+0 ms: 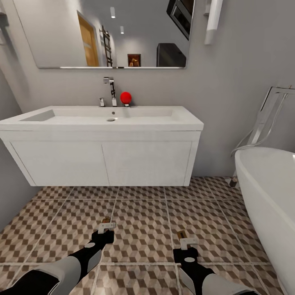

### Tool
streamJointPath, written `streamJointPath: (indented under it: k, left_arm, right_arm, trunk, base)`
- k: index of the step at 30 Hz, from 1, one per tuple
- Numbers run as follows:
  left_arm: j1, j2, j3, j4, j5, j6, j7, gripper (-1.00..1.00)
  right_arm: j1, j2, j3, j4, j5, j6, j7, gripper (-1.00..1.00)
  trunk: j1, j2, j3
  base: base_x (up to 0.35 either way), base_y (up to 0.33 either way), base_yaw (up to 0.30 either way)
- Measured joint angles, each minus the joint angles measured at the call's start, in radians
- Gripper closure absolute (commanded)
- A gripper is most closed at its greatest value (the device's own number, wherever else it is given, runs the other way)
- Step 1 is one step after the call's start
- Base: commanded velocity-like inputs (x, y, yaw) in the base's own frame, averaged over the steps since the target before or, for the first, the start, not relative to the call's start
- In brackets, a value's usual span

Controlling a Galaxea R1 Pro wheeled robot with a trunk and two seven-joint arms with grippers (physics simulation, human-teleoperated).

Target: Take the four mousetraps from the cabinet in the bathroom and place them on the bathroom floor. Make sure all four end up on the same floor surface, and ensure that at least two of them are either under or directly next to the same bathroom sink.

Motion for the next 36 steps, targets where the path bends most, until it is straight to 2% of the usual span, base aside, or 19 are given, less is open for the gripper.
streamJointPath:
  k: [10, 17, 20, 26, 33, 36]
  left_arm:
    - [0.002, 0.000, 0.000, 0.001, 0.002, 0.002, 0.002, 1.00]
    - [0.038, -0.003, -0.001, 0.000, -0.005, 0.002, 0.003, 1.00]
    - [0.051, -0.007, -0.001, 0.000, -0.007, 0.001, 0.001, 1.00]
    - [0.075, -0.010, -0.002, 0.001, -0.008, 0.001, 0.003, 1.00]
    - [0.080, -0.010, -0.003, -0.001, -0.012, -0.003, 0.000, 1.00]
    - [0.080, -0.024, -0.004, -0.001, -0.012, -0.001, 0.002, 1.00]
  right_arm:
    - [0.000, 0.000, 0.003, 0.000, -0.001, -0.002, -0.002, 1.00]
    - [0.000, 0.000, 0.004, 0.000, 0.000, 0.002, -0.010, 1.00]
    - [0.000, 0.000, 0.003, 0.000, -0.001, 0.019, -0.034, 1.00]
    - [0.000, 0.007, 0.003, -0.026, 0.003, 0.113, -0.063, 1.00]
    - [0.000, 0.011, 0.003, -0.046, 0.002, 0.127, -0.067, 1.00]
    - [0.000, 0.010, 0.003, -0.047, 0.002, 0.113, -0.067, 1.00]
  trunk:
    - [0.000, 0.000, 0.000]
    - [0.000, 0.000, 0.000]
    - [0.000, 0.000, 0.000]
    - [0.000, 0.000, 0.000]
    - [0.000, 0.000, 0.000]
    - [0.000, 0.000, 0.000]
  base:
    - [0.000, 0.000, 0.000]
    - [0.000, 0.000, 0.000]
    - [0.000, 0.000, 0.000]
    - [0.000, 0.000, 0.000]
    - [0.000, 0.000, 0.000]
    - [0.000, 0.000, 0.000]
